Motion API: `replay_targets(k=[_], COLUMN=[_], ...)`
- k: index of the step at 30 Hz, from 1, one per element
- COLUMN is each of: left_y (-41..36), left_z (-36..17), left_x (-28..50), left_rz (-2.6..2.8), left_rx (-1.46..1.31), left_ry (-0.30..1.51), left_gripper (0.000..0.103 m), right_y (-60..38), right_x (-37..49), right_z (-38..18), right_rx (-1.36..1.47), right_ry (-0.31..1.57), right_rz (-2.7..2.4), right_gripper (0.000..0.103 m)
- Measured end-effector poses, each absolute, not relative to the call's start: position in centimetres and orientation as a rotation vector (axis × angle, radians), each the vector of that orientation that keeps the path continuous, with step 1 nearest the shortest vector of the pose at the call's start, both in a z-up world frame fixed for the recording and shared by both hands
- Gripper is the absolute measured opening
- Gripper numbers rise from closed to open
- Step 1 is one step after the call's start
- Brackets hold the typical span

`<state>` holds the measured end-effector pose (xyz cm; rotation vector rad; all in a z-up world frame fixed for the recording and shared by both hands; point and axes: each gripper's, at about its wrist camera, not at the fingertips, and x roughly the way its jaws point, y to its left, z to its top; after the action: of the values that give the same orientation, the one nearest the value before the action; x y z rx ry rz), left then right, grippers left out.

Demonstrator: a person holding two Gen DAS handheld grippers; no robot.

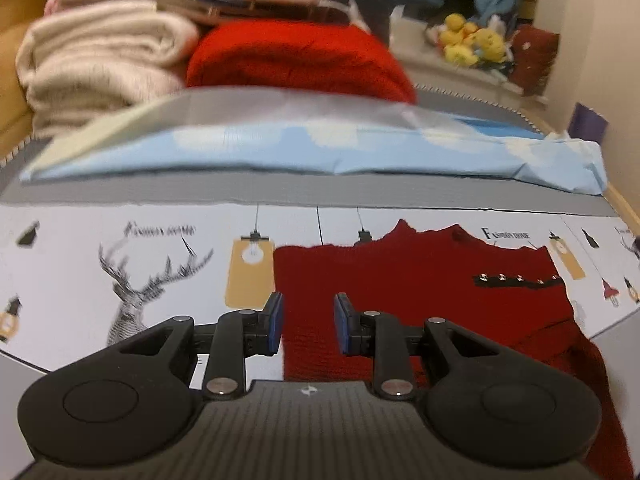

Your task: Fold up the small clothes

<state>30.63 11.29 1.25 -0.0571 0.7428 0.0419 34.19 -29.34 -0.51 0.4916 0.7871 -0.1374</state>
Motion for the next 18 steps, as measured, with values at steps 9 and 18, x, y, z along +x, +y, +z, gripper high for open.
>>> replay_targets(k=[9, 18], left_y=[13.4, 12.7], left_z=[4.9, 0.5], left_x=[19.9, 9.7], left_rz=[0.036, 0.038], left_rx=[-0.198, -0.254], left_ry=[0.819, 0.933], left_gripper=[0.031, 0.031], right_y=[-32.2, -38.2], right_x=[22.8, 12.3], right_z=[7.2, 3.5], right_rx=[0.237, 0.252], right_ry=[0.661, 0.823], right_rz=[0.023, 0.027], right_gripper=[0.039, 0.039])
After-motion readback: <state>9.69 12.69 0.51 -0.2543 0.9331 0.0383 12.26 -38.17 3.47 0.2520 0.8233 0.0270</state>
